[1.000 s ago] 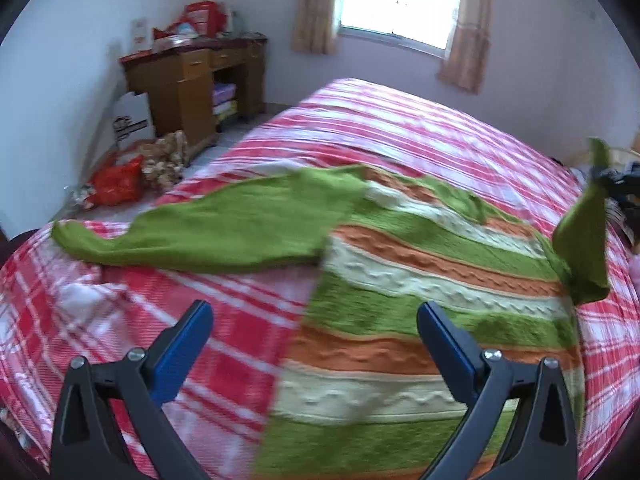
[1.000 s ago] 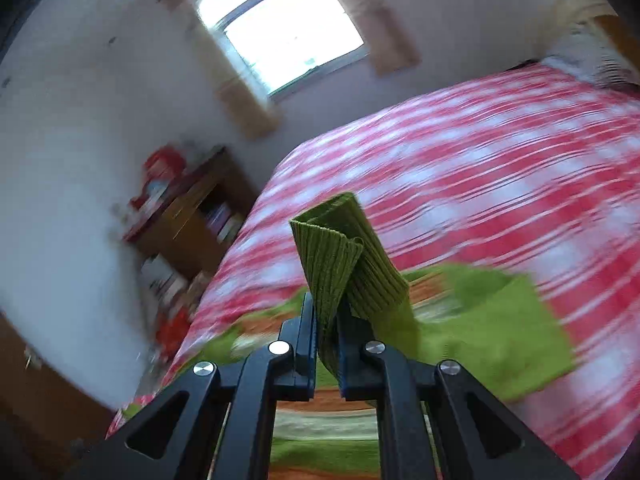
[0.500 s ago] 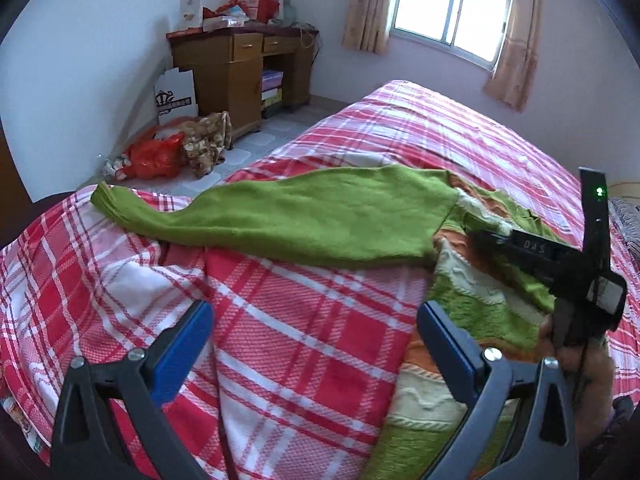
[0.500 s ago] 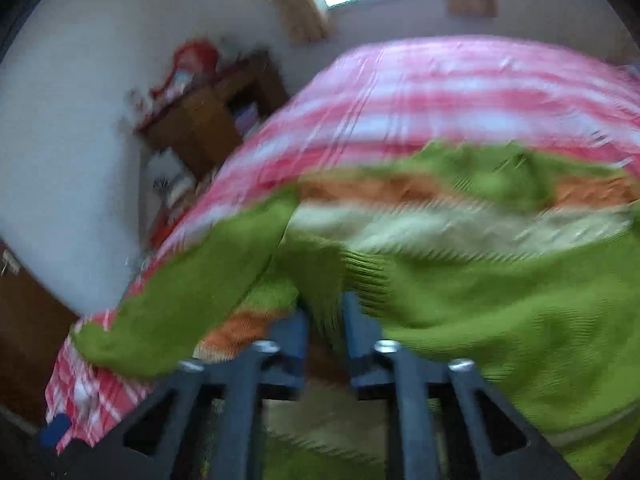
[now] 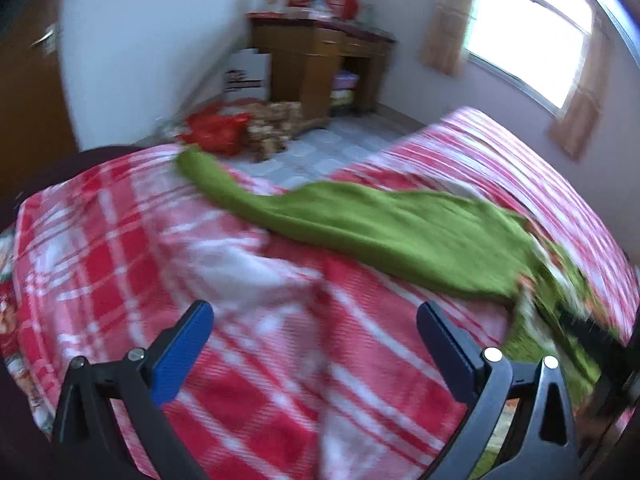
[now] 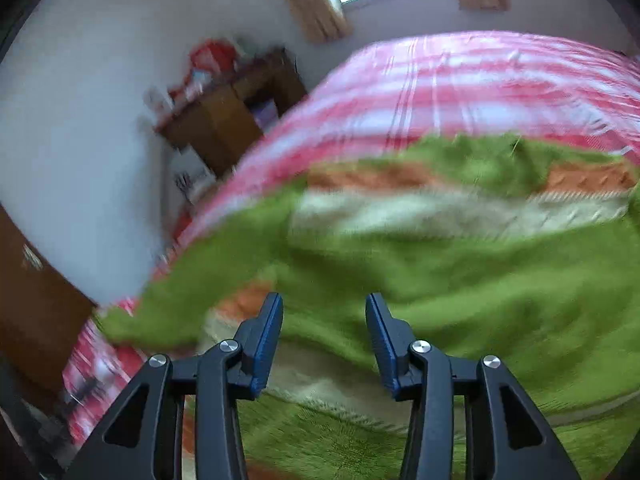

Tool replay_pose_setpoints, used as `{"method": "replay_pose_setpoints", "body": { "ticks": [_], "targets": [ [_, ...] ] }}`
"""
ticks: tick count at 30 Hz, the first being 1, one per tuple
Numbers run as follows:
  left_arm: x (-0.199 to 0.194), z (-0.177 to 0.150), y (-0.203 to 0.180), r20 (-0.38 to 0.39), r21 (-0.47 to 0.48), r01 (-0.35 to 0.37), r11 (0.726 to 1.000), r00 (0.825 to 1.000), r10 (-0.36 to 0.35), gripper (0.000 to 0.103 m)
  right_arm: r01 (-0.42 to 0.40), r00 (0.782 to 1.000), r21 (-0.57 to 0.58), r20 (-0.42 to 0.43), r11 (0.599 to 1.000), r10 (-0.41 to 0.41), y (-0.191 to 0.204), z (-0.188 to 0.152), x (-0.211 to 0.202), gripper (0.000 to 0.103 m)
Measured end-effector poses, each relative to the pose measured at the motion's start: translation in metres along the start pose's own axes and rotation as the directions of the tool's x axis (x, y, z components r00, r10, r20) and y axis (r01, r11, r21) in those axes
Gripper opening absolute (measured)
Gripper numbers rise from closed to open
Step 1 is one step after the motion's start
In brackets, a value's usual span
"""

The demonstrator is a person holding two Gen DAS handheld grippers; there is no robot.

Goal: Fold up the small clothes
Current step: 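Lift the sleeve and fold it across the sweater body, open right gripper, then grasp the other green sleeve cuff with the left gripper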

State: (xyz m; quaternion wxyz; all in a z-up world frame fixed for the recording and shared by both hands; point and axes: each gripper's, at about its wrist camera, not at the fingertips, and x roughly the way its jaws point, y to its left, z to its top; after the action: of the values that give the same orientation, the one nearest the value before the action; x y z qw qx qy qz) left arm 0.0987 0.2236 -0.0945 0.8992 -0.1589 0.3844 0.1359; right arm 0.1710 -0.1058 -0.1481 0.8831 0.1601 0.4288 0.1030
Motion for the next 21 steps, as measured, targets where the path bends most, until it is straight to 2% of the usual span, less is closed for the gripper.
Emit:
{"method": "replay_pose_setpoints", "body": {
  "ticks": [1, 3, 5, 8, 13, 14, 18, 20, 21],
  "targets": [
    [0.001, 0.005, 0.011, 0.002, -0.031, -0.015, 0.999, 1.0, 0.015, 0.103, 0.018, 0.999, -0.029, 0.037, 0.999, -0.017, 0.003, -0.004, 0.0, 0.045],
    [0.001, 0.017, 0.036, 0.019, -0.099, -0.045, 0.994, 0.999, 0.047, 0.103, 0.042, 0.998, -0.059, 0.045, 0.997, -0.039, 0.008, -0.005, -0.002, 0.045],
    [0.0, 0.032, 0.062, 0.051, -0.178, -0.076, 0.981, 0.995, 0.086, 0.103, 0.021, 0.998, -0.037, 0.057, 0.999, -0.019, 0.007, -0.003, -0.013, 0.045],
    [0.008, 0.059, 0.083, 0.091, -0.26, -0.082, 0.962, 0.99, 0.109, 0.103, -0.027, 0.993, -0.033, 0.118, 0.999, 0.03, 0.01, -0.006, -0.042, 0.045],
    [0.048, 0.089, 0.082, 0.047, -0.216, -0.173, 0.961, 0.981, 0.187, 0.103, -0.004, 0.982, -0.097, 0.187, 0.995, 0.022, 0.03, -0.024, -0.082, 0.045],
    [0.063, 0.092, 0.075, 0.025, -0.186, -0.221, 0.957, 0.973, 0.23, 0.101, -0.003, 0.981, -0.099, 0.19, 0.995, 0.022, 0.034, -0.026, -0.087, 0.045],
    [0.104, 0.091, 0.06, -0.053, -0.096, -0.326, 0.941, 0.945, 0.322, 0.088, -0.014, 0.983, -0.1, 0.182, 0.995, 0.032, 0.037, -0.04, -0.103, 0.045],
    [0.121, 0.089, 0.066, -0.122, -0.121, -0.336, 0.934, 0.939, 0.322, 0.082, 0.0, 0.984, -0.098, 0.179, 0.995, 0.018, 0.034, -0.046, -0.112, 0.045],
    [0.122, 0.089, 0.066, -0.117, -0.127, -0.349, 0.928, 0.935, 0.336, 0.081, 0.0, 0.984, -0.094, 0.179, 0.996, 0.017, 0.032, -0.052, -0.118, 0.045]
  ]
}}
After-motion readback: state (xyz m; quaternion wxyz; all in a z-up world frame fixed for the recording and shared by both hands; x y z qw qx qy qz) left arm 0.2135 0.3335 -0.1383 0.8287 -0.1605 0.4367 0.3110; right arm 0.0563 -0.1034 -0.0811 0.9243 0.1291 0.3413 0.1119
